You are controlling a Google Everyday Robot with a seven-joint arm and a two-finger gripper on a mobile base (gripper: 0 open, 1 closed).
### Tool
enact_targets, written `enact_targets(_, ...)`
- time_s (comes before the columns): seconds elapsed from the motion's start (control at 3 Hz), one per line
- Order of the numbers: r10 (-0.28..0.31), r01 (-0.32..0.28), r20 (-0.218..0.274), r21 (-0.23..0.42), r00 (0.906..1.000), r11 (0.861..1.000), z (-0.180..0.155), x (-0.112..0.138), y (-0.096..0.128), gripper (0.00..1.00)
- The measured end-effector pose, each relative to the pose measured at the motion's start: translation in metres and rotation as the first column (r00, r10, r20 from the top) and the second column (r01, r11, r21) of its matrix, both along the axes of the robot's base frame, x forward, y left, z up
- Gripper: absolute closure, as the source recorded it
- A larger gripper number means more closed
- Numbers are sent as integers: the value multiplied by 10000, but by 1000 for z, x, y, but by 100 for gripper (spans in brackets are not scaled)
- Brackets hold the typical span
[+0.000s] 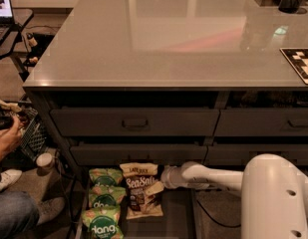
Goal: Pick brown chip bag from bottom drawer and place on counter
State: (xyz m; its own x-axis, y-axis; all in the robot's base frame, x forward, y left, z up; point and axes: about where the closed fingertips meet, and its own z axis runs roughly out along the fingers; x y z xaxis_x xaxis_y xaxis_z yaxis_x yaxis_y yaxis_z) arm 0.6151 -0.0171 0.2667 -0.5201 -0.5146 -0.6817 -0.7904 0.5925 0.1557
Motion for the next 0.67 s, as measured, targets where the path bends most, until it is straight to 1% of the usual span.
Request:
enact_targets(0.33, 7, -6, -58, 30, 10000, 10000, -3, -1, 1, 0)
enact_targets(0.67, 195, -187, -482, 178, 9986, 9997, -17, -3, 8, 0)
